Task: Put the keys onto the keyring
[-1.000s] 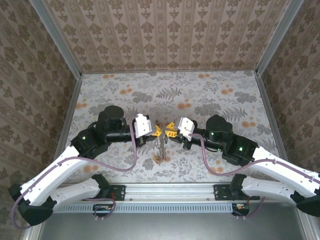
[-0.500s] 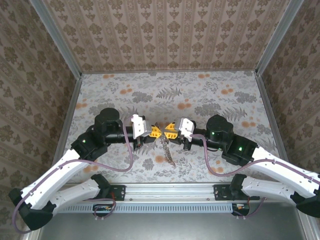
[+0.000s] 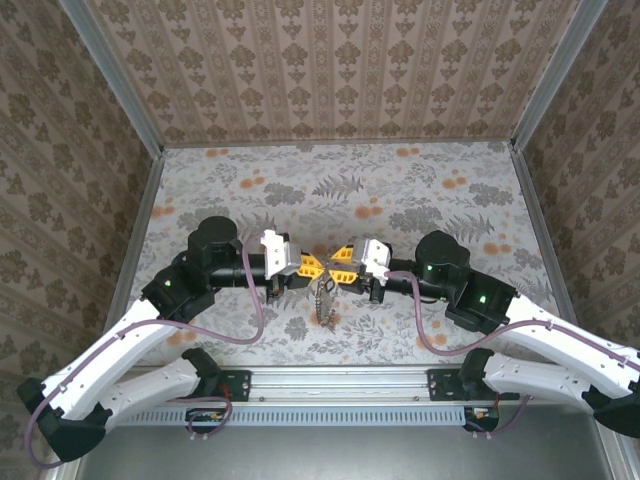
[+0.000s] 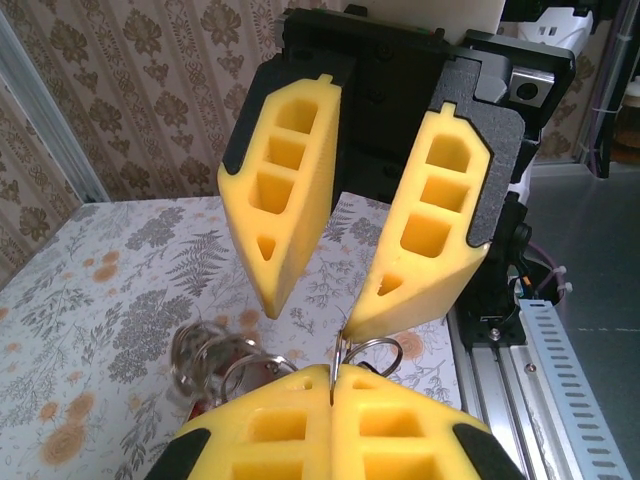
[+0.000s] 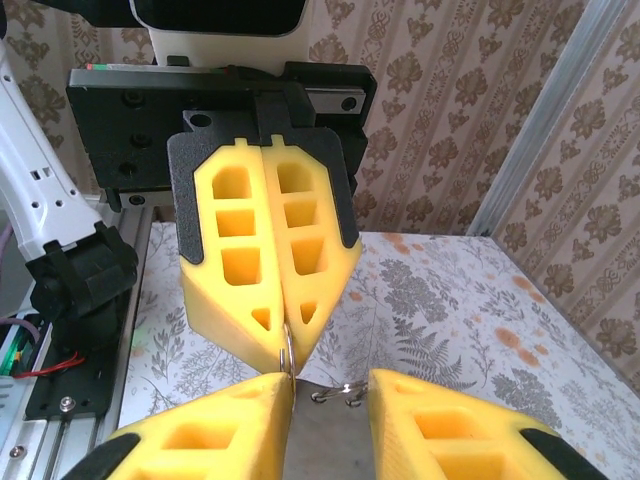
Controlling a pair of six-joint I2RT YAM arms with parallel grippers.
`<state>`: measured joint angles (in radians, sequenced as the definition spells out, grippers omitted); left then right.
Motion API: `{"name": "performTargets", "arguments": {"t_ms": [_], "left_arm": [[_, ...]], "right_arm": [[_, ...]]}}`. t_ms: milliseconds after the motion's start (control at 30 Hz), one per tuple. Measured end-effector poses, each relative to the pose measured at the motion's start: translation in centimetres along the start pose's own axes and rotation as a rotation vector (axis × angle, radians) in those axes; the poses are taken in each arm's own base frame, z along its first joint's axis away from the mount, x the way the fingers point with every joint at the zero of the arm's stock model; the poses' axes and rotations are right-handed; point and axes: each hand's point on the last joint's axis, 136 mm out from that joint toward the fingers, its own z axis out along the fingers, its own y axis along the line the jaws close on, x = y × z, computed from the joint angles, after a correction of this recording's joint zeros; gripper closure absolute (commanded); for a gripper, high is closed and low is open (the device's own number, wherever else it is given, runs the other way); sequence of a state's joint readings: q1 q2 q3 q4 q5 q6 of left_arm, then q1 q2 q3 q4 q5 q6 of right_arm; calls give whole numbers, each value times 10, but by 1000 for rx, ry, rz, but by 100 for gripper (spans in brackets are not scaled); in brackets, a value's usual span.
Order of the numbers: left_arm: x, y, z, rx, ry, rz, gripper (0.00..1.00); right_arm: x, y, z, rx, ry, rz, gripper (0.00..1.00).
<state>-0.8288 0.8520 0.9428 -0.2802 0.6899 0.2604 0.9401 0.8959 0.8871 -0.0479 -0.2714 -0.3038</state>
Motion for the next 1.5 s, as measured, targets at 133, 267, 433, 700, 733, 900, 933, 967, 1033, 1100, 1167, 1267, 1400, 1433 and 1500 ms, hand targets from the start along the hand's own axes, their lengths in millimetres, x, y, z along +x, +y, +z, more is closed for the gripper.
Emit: {"name": "performTargets", "arguments": {"t_ms": [133, 267, 433, 700, 733, 900, 933, 967, 1033, 1100, 1167, 1267, 1400, 1433, 1500], "left_arm": [[-2, 0, 0, 2, -7, 5, 100], [-9, 1, -1, -1, -36, 28, 100], [-11, 0, -1, 3, -43, 27, 100], [-16, -4, -1, 27, -63, 38, 100], [-17, -4, -1, 31, -67, 40, 100], [-18, -6, -2, 46, -76, 40, 100], [-19, -7, -2, 50, -79, 38, 100], [-19, -7, -2, 53, -81, 39, 100], [-21, -8, -2, 57, -87, 40, 100], [-21, -9, -2, 63, -89, 39, 100], [-22, -10, -2, 69, -91, 37, 100], [-22, -11, -2, 78, -93, 37, 100], [-22, -13, -2, 88, -95, 37, 100], [-22, -13, -3, 89, -95, 37, 100], [-22, -14, -3, 92, -96, 37, 100]], "right_arm": [[0, 4, 0, -22, -5, 0, 69], [5, 11, 1, -54, -3, 4, 68], [6, 12, 2, -57, -2, 4, 72], [6, 11, 2, -55, -6, 3, 73], [5, 11, 2, -54, -9, 1, 73], [2, 10, 2, -53, -21, -1, 77], [1, 10, 2, -53, -25, -2, 78], [0, 10, 2, -53, -29, -3, 78], [-1, 10, 2, -53, -33, -5, 77], [-2, 11, 2, -58, -38, -5, 75], [-2, 12, 0, -61, -45, -7, 73], [-4, 13, -2, -60, -60, -8, 69], [-8, 13, -7, -55, -84, -9, 68], [-9, 13, -8, -52, -93, -12, 68], [-13, 13, -11, -48, -107, -16, 68]]}}
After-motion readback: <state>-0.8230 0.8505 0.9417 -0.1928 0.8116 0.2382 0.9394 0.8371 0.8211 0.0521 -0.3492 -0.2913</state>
